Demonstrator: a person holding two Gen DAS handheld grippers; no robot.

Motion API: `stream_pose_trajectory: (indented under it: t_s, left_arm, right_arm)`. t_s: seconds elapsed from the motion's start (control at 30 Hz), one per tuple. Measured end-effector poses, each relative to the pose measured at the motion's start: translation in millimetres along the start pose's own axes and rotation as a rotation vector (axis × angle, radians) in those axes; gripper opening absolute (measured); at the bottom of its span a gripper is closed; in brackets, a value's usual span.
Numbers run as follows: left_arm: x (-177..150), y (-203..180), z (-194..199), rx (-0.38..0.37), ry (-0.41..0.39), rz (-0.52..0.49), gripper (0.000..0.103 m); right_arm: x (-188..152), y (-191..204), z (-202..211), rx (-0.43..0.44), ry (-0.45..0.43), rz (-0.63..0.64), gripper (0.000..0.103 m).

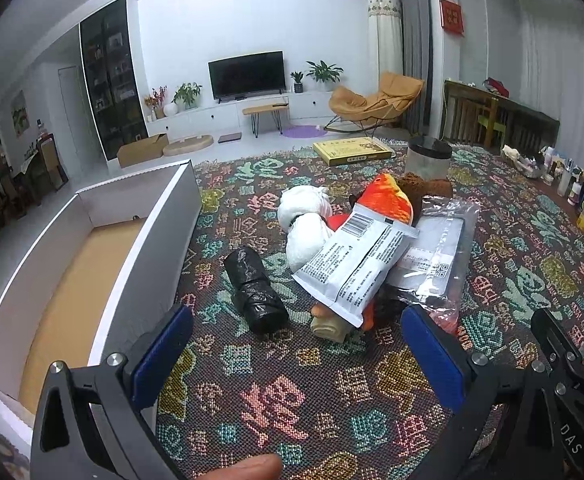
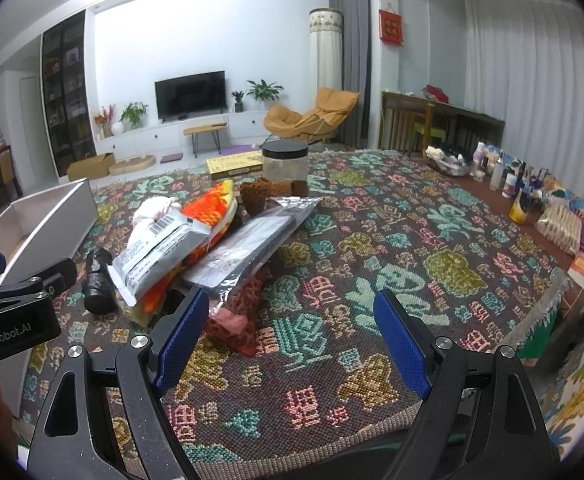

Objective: Organize soft objects

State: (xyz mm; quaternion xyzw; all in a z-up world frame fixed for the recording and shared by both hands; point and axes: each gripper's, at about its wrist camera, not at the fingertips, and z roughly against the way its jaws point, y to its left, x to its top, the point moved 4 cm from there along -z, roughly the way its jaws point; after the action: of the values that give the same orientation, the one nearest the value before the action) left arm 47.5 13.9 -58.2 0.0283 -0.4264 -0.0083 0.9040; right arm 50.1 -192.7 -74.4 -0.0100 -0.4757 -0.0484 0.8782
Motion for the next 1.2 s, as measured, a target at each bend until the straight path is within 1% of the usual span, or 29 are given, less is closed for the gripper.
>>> stream_pose_trajectory:
  t_s: [0.43, 0.57, 0.63, 0.77, 0.87, 0.9, 1.07, 1.13, 1.2]
  left_arm:
    - [-9, 2, -18, 0.0, 0.042, 0.005, 0.103]
    - [-17, 3, -31, 0.001, 0.067, -0.002, 0.103]
    - [-29, 3, -47, 0.004, 0.108, -0.014, 0.103]
    - [-62, 7, -84, 0.023, 0.23, -0.03, 0.103]
    - [-82, 10, -104, 0.014, 0.305, -0.032, 0.103]
    - [-85, 10, -108, 0.011, 0.317, -0.033, 0.103]
    - [-88, 21, -113, -0.063, 0.311, 0.028, 0.103]
    - [-88, 20, -115, -0.07, 0.297, 0.013, 0.103]
    - [-88, 20, -116, -0.076, 0.286, 0.008, 0.103]
  right_arm:
    - [-11, 0, -17, 0.014, 0.057, -0.015, 0.087]
    - [-14, 2, -21, 0.014, 0.064, -0.004, 0.087]
    - [-16, 3, -23, 0.012, 0.069, 0.001, 0.087]
    - [-18, 4, -26, 0.013, 0.079, 0.002, 0.087]
    - [-20, 3, -31, 0.016, 0.103, -0.005, 0.087]
    - [-20, 2, -33, 0.019, 0.115, -0.011, 0.087]
    - [-24, -8, -48, 0.052, 0.186, -0.082, 0.087]
    - [-23, -14, -57, 0.091, 0.214, -0.136, 0.087]
    - [-16, -23, -77, 0.157, 0.259, -0.215, 0.087]
